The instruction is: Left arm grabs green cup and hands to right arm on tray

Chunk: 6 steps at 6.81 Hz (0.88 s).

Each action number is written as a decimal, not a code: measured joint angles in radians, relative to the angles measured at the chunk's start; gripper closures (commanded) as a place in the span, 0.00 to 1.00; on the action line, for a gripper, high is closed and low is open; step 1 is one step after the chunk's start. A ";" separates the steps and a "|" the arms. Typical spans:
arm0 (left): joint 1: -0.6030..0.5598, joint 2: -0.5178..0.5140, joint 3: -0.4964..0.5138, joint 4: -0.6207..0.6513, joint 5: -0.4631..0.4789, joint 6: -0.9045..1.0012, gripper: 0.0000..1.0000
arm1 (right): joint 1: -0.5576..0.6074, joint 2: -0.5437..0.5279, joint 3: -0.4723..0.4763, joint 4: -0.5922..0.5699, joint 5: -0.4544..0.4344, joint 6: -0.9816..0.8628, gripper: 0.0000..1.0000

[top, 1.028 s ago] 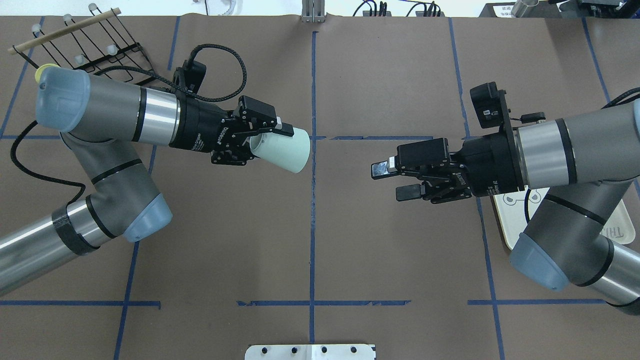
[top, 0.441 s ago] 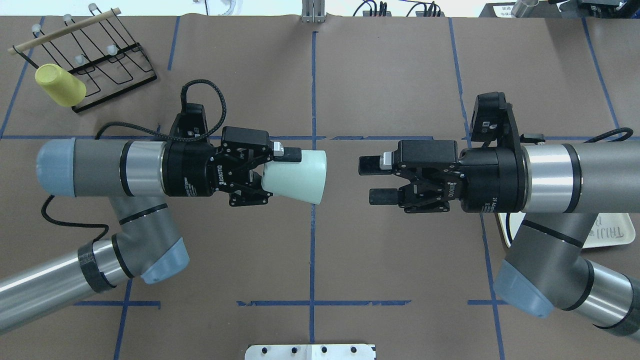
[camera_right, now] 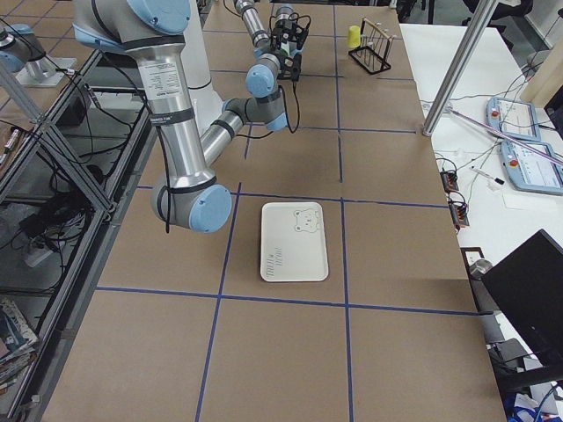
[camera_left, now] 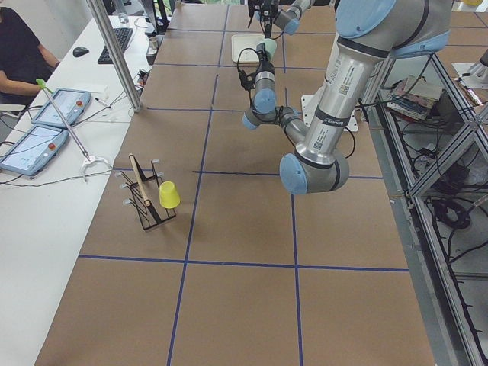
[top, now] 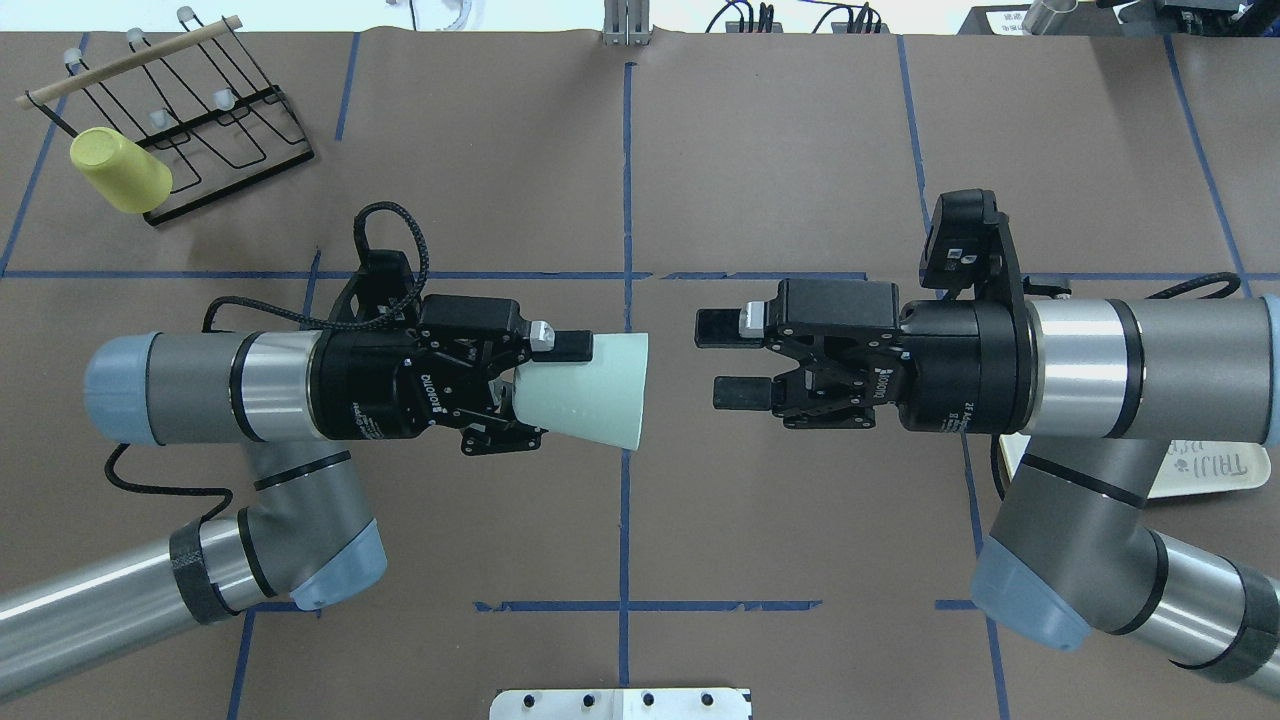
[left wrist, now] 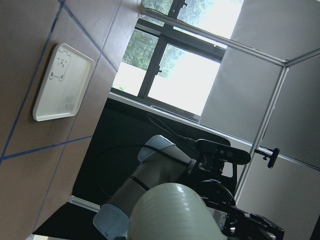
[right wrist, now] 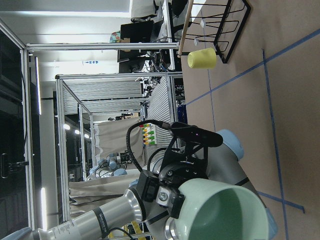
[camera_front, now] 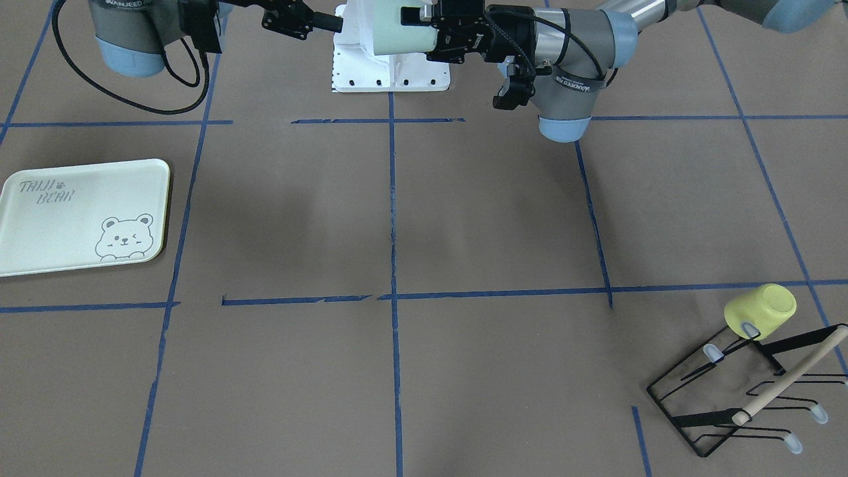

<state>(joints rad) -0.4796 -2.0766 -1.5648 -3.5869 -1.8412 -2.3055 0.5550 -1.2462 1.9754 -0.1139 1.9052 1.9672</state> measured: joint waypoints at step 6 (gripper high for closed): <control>0.043 -0.005 0.000 -0.013 0.054 0.000 0.94 | -0.080 0.039 0.000 -0.004 -0.094 -0.002 0.06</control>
<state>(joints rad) -0.4370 -2.0817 -1.5646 -3.6004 -1.7874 -2.3058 0.4746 -1.2073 1.9749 -0.1177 1.8114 1.9651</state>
